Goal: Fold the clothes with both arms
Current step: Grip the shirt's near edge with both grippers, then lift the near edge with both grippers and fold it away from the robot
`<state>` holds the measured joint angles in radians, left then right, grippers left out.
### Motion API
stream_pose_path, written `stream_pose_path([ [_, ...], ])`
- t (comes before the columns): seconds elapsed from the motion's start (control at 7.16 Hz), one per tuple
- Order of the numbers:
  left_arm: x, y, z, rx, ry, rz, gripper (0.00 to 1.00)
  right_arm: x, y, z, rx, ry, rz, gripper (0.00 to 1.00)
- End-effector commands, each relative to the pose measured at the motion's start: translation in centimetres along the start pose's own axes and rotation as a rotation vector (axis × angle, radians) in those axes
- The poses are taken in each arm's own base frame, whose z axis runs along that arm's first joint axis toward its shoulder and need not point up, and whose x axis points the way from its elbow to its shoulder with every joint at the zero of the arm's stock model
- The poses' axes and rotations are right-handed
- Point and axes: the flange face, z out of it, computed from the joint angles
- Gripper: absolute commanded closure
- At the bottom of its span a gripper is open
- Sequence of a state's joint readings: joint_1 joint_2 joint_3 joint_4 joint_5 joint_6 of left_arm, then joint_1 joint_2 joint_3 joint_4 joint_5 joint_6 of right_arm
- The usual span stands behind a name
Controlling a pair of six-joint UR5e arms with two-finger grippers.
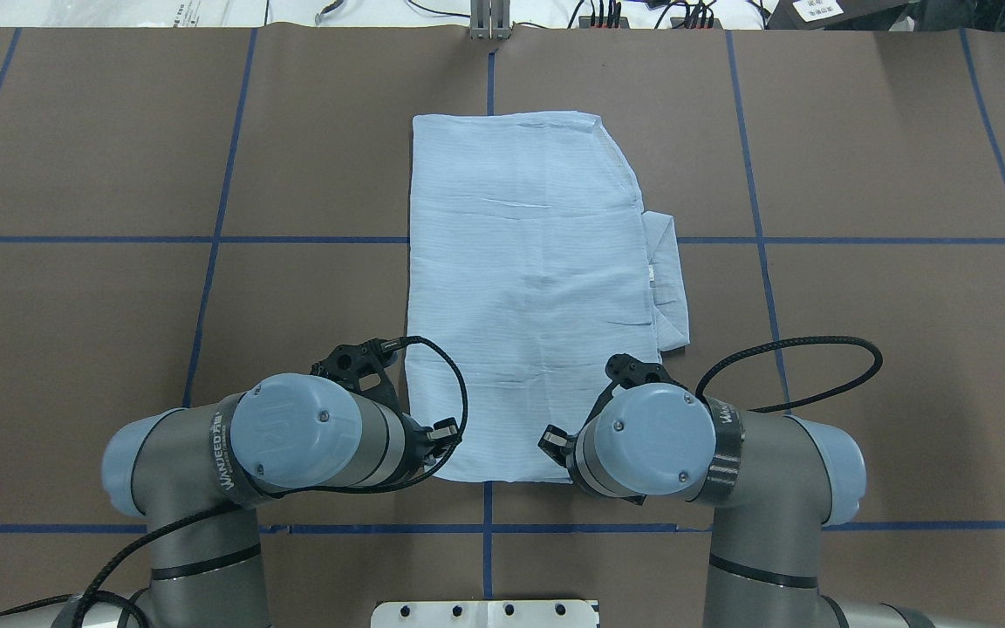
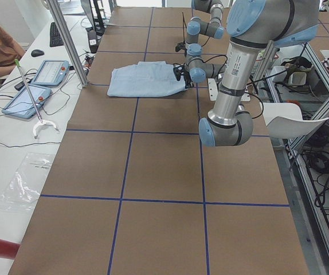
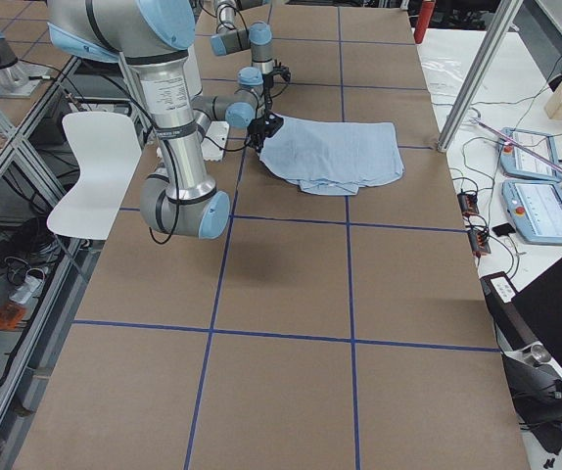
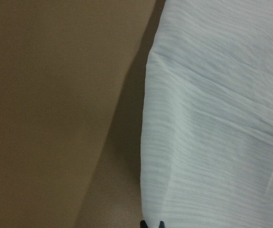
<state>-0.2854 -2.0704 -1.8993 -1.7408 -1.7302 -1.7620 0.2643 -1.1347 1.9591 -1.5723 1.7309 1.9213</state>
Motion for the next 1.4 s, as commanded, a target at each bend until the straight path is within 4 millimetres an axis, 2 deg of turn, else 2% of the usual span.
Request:
stream_pose_path([
  [0.0,0.1,1.0,-2.9,-0.013,0.007,0.005,1.00,0.2,1.2,-3.4,-0.087,-0.038,-0.013,1.00],
  [0.14,0.1,2.2,-5.8,-0.059,-0.012,0.005,1.00,0.3,1.9,-4.9,-0.138,-0.049,-0.022,1.00],
  [0.42,-1.2,4.9,-12.5,-0.132,-0.065,0.002,1.00,1.2,3.7,-10.5,-0.295,-0.099,-0.052,1.00],
  [0.56,-2.2,6.3,-14.9,-0.169,-0.090,0.009,1.00,1.8,4.0,-12.6,-0.327,-0.124,-0.053,1.00],
  [0.7,-2.5,6.5,-15.6,-0.174,-0.099,0.009,1.00,1.9,4.0,-13.7,-0.334,-0.144,-0.053,1.00],
  [0.84,-2.1,6.5,-15.0,-0.175,-0.102,0.017,1.00,1.6,3.6,-13.3,-0.314,-0.144,-0.046,1.00],
  [0.98,-1.6,5.9,-14.0,-0.159,-0.099,0.024,1.00,0.8,1.3,-12.7,-0.271,-0.145,-0.026,1.00],
  [1.26,0.5,-1.4,-14.1,-0.056,0.017,0.055,1.00,-2.2,-3.3,-11.9,-0.183,-0.162,-0.053,1.00],
])
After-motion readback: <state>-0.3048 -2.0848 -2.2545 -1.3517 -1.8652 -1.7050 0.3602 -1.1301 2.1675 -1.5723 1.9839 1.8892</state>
